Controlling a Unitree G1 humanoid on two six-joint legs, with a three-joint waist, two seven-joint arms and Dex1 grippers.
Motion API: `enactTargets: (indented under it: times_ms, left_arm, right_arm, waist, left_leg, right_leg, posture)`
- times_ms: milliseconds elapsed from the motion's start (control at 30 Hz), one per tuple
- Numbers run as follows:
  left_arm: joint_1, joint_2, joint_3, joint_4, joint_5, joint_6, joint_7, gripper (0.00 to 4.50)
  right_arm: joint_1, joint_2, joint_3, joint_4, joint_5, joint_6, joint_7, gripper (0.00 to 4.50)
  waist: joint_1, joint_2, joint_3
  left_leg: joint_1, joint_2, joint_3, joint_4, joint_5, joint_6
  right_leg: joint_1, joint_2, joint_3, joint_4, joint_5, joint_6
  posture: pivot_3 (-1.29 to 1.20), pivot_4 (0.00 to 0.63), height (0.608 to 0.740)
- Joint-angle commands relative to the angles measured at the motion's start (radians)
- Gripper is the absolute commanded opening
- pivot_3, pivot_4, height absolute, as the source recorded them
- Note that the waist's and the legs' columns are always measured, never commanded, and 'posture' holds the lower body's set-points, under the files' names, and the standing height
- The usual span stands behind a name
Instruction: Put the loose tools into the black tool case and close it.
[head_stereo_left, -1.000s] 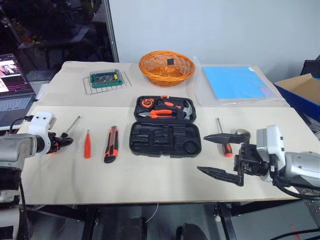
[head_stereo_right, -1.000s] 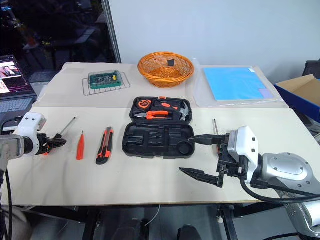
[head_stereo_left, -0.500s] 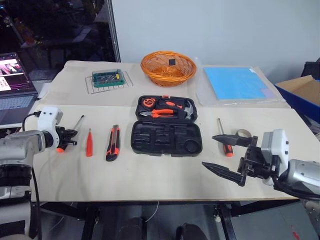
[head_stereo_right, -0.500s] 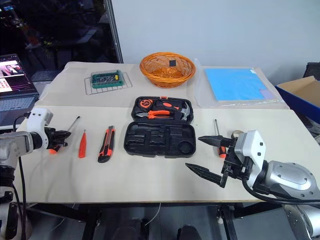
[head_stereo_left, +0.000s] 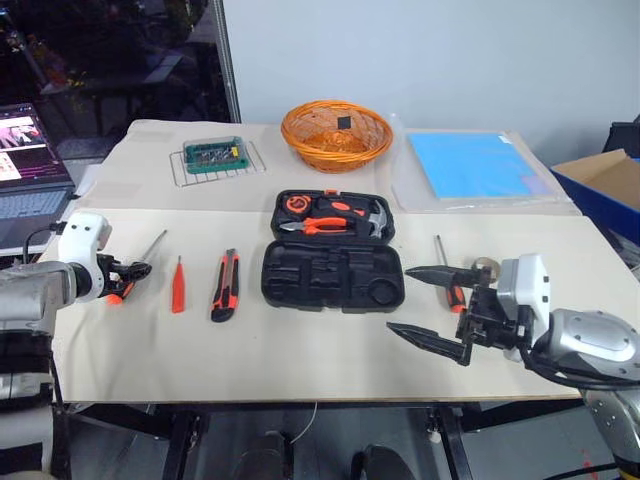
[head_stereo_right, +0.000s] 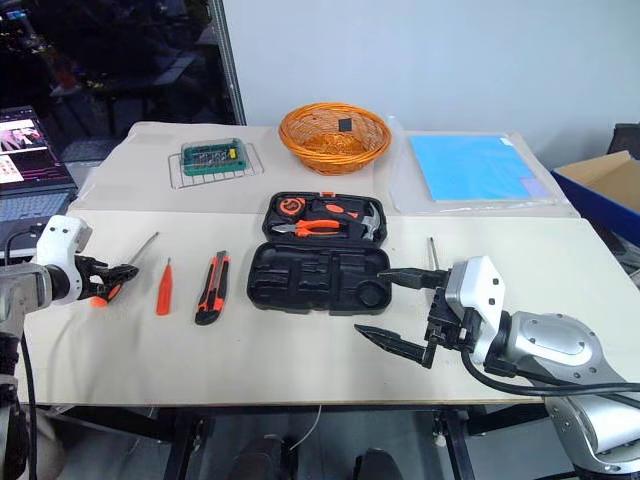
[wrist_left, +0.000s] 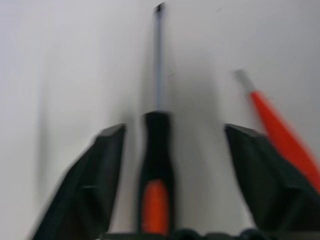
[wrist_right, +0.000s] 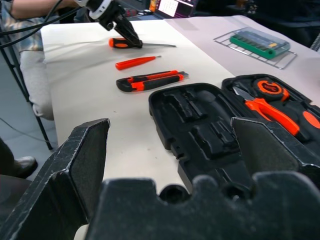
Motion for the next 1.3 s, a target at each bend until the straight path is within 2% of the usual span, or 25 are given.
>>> enactTargets:
  times_ms: [33, 100, 200, 367, 433, 500, 533, 600, 633, 733, 867, 1033, 1133, 1300]
  left_arm:
    - [-0.033, 0.018, -0.054, 0.087, 0.059, -0.074, -0.045, 4.46]
    - [-0.046, 0.008, -0.060, 0.156, 0.075, -0.130, -0.055, 4.46]
    - [-0.048, 0.003, -0.063, 0.184, 0.071, -0.162, -0.105, 3.74]
    - [-0.046, 0.016, -0.011, 0.173, 0.039, -0.194, -0.128, 2.09]
    - [-0.046, 0.020, 0.020, 0.129, 0.005, -0.210, -0.168, 1.30]
    - [-0.055, 0.026, 0.023, 0.010, -0.053, -0.175, -0.265, 0.74]
    - [-0.061, 0.029, -0.002, -0.079, -0.081, -0.134, -0.320, 0.63]
    - [-0.073, 0.032, -0.063, -0.236, -0.120, -0.070, -0.413, 0.63]
    - [-0.092, 0.016, -0.132, -0.312, -0.106, -0.092, -0.462, 0.63]
    - [-0.179, -0.079, -0.248, -0.385, -0.072, -0.144, -0.499, 0.63]
    - [-0.376, -0.271, -0.480, -0.184, 0.139, -0.331, -0.484, 0.63]
    - [-0.528, -0.425, -0.600, 0.150, 0.305, -0.636, -0.463, 0.63]
    - [-0.601, -0.479, -0.650, 0.370, 0.402, -0.809, -0.435, 0.63]
    - [-0.662, -0.509, -0.658, 0.547, 0.477, -0.933, -0.443, 0.63]
  right_arm:
    - [-0.028, 0.007, 0.027, -0.020, -0.017, -0.002, -0.017, 4.50]
    - [-0.040, 0.014, 0.051, -0.018, -0.034, -0.004, -0.029, 4.50]
    - [-0.053, 0.023, 0.065, -0.015, -0.052, -0.003, -0.045, 4.50]
    - [-0.039, 0.024, 0.048, -0.012, -0.049, 0.001, -0.059, 4.50]
    - [-0.023, 0.025, 0.040, -0.014, -0.053, -0.002, -0.069, 4.50]
    - [0.008, 0.030, 0.020, -0.022, -0.055, 0.001, -0.091, 4.50]
    - [0.026, 0.034, 0.006, -0.028, -0.062, -0.001, -0.107, 4.50]
    - [0.061, 0.046, -0.025, -0.042, -0.079, -0.011, -0.145, 4.50]
    - [0.086, 0.045, -0.047, -0.052, -0.091, 0.008, -0.176, 4.50]
    - [0.144, 0.044, -0.101, -0.063, -0.093, 0.038, -0.220, 4.50]
    - [0.193, 0.038, -0.163, -0.082, -0.101, 0.117, -0.298, 4.50]
    - [0.200, 0.019, -0.188, -0.109, -0.087, 0.167, -0.311, 4.50]
    - [0.179, 0.005, -0.173, -0.118, -0.118, 0.182, -0.329, 4.50]
    - [0.169, 0.010, -0.168, -0.148, -0.111, 0.210, -0.356, 4.50]
  waist:
    - [-0.001, 0.000, 0.000]
    - [-0.003, 0.000, 0.000]
    - [-0.004, 0.000, 0.000]
    - [-0.004, 0.000, 0.000]
    - [-0.003, -0.001, 0.000]
    - [-0.002, -0.002, 0.000]
    - [0.002, -0.003, 0.000]
    - [0.010, -0.004, 0.001]
    - [0.010, -0.004, 0.001]
    - [0.018, -0.003, 0.001]
    - [0.023, -0.002, 0.000]
    - [-0.003, -0.002, 0.000]
    - [-0.008, -0.002, 0.000]
    - [-0.005, -0.002, 0.000]
  left_leg:
    - [0.000, 0.000, 0.001, 0.000, 0.000, 0.000]
    - [-0.003, 0.000, 0.002, 0.000, 0.000, 0.001]
    - [-0.003, 0.000, 0.002, 0.000, 0.001, 0.002]
    - [-0.003, 0.000, 0.003, 0.001, 0.002, 0.002]
    - [-0.004, 0.000, 0.002, 0.001, 0.002, 0.002]
    - [-0.004, 0.000, 0.002, 0.001, 0.002, 0.002]
    - [-0.006, 0.000, 0.002, 0.001, 0.002, 0.002]
    - [-0.010, 0.000, 0.001, 0.003, 0.002, 0.002]
    - [-0.011, 0.000, 0.000, 0.004, 0.002, 0.002]
    - [-0.010, -0.003, 0.001, 0.004, 0.003, 0.004]
    - [-0.009, -0.004, 0.002, 0.005, 0.005, 0.007]
    - [-0.011, -0.006, 0.003, 0.005, 0.006, 0.009]
    - [-0.012, -0.006, 0.003, 0.005, 0.005, 0.009]
    - [-0.014, -0.006, 0.003, 0.005, 0.005, 0.009]
  right_leg:
    - [0.000, 0.000, 0.001, 0.001, 0.000, 0.000]
    - [-0.002, 0.000, 0.001, 0.001, 0.000, 0.000]
    - [-0.004, 0.001, 0.001, 0.003, 0.000, 0.000]
    - [-0.004, 0.000, 0.001, 0.005, 0.000, 0.000]
    - [-0.004, -0.001, 0.000, 0.005, 0.000, 0.000]
    - [-0.005, -0.001, 0.000, 0.005, 0.000, 0.000]
    - [-0.005, -0.001, 0.000, 0.005, 0.000, 0.000]
    - [-0.006, -0.001, -0.002, 0.005, 0.000, 0.000]
    - [-0.006, -0.002, -0.002, 0.005, 0.000, 0.000]
    - [-0.005, -0.002, -0.002, 0.004, 0.001, 0.002]
    - [-0.003, 0.002, -0.001, 0.004, 0.002, 0.003]
    - [-0.006, 0.005, 0.001, 0.005, 0.002, 0.004]
    - [-0.008, 0.005, 0.001, 0.004, 0.002, 0.004]
    - [-0.009, 0.005, 0.000, 0.005, 0.002, 0.005]
  posture:
    - [0.00, 0.150, 0.740]
    - [0.00, 0.150, 0.740]
    - [0.00, 0.150, 0.740]
    - [0.00, 0.150, 0.740]
    - [0.00, 0.150, 0.740]
    - [0.00, 0.150, 0.740]
    - [0.00, 0.150, 0.740]
    - [0.00, 0.150, 0.740]
    - [0.00, 0.150, 0.740]
    - [0.00, 0.150, 0.740]
    - [0.00, 0.150, 0.740]
    - [0.00, 0.150, 0.740]
    - [0.00, 0.150, 0.740]
    - [0.00, 0.150, 0.740]
